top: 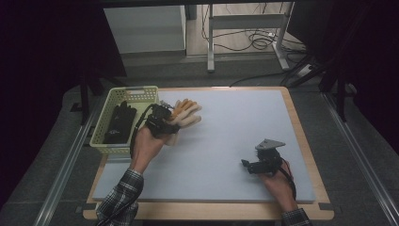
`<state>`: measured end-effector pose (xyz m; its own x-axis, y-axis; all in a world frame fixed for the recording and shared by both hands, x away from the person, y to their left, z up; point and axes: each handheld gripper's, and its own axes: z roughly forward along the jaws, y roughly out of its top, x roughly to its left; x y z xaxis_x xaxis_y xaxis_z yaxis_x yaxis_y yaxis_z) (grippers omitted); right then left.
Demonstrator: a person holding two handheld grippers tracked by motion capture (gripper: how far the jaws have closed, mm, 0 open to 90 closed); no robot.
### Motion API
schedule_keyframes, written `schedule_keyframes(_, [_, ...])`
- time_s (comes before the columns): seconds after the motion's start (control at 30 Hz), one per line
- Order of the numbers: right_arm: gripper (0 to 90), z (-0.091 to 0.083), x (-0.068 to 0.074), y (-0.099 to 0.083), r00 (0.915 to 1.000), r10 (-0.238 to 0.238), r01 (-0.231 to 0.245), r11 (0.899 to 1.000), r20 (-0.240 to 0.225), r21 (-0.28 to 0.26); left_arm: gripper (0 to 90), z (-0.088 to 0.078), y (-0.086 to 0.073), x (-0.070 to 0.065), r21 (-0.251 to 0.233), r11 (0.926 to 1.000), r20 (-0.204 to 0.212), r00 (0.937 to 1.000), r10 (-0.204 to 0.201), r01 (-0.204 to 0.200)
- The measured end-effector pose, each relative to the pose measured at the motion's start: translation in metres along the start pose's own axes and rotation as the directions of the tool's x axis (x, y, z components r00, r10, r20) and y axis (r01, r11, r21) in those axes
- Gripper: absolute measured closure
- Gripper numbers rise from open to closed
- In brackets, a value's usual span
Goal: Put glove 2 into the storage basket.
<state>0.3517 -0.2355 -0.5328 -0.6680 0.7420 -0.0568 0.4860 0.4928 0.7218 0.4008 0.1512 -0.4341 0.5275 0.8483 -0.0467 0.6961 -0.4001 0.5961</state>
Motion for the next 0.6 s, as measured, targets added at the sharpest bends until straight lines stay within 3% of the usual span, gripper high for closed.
schedule_keyframes(0.27, [15.2, 0.000, 0.000, 0.000, 1.0000, 0.001, -0.001, 1.000, 0.000, -0.002, 59.3, -0.017, 0.003, 0.027, -0.026, 0.9979, -0.035, 0.9976, -0.060, 0.059])
schedule_keyframes(0.6, [15.2, 0.000, 0.000, 0.000, 1.0000, 0.001, -0.001, 1.000, 0.000, -0.002, 59.2, -0.033, 0.001, 0.050, -0.046, 0.9945, -0.073, 0.9925, -0.098, 0.094])
